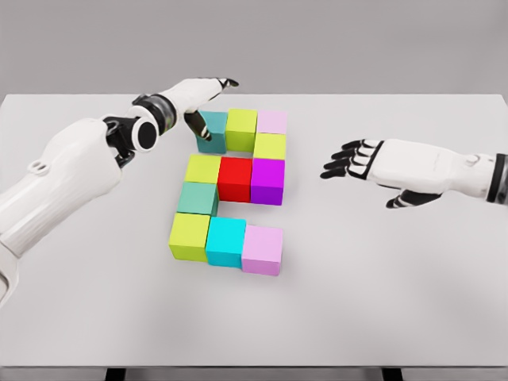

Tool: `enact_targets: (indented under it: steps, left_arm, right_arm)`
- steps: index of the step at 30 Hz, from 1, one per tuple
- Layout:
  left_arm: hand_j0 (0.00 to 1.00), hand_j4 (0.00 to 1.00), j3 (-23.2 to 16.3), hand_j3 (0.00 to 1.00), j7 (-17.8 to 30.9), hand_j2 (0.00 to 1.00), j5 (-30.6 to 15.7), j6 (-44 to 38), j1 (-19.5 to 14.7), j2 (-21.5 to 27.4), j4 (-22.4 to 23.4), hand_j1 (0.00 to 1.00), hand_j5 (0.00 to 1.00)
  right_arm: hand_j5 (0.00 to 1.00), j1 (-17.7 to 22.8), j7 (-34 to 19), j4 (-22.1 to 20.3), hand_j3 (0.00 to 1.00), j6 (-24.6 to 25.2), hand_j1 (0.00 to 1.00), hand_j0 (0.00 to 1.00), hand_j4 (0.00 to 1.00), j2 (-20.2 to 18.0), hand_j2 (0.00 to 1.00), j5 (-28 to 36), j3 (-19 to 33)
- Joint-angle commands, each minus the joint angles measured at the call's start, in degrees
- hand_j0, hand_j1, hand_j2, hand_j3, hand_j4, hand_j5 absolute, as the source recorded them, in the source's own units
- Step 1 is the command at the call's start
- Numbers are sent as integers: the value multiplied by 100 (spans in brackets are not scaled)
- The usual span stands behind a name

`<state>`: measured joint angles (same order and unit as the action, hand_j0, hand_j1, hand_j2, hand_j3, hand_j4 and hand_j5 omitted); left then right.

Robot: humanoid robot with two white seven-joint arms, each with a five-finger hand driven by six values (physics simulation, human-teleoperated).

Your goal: Assemble the squares on the desktop into the number 2

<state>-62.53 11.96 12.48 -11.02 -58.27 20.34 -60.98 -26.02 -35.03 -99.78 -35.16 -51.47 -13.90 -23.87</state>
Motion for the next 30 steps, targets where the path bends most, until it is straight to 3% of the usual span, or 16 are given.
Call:
enact_targets:
  steps: [1,4,8,17,22,27,30]
  left_arm:
    - [100,100,12,100,-1,100,9,3,0,93,-90,100,100]
    - [100,100,12,100,-1,100,9,12,0,101,-99,100,100]
    - [100,100,12,100,8,100,-105,12,0,330,-503,100,100]
    - [100,100,171,100,52,100,-185,196,-9,549,-486,100,100]
    - [100,100,223,100,25,100,-149,196,0,699,59,100,100]
    - [100,100,258,100,-10,100,123,196,-9,102,1122,100,100]
    - [100,100,329,100,-10,100,202,196,0,-22,1272,100,100]
  right_arm:
    - [100,0,3,12,100,16,100,100,100,-3,100,72,40]
    - [100,-35,3,20,100,16,100,100,100,76,100,72,40]
    - [100,-44,3,91,100,16,100,100,100,76,100,72,128]
    - [100,-44,3,161,100,16,100,100,100,85,100,90,155]
    - [100,-62,3,161,100,16,100,100,100,76,100,90,164]
    - [100,-62,3,152,100,16,100,100,100,85,100,98,146]
    - [100,-62,3,152,100,16,100,100,100,85,100,98,146]
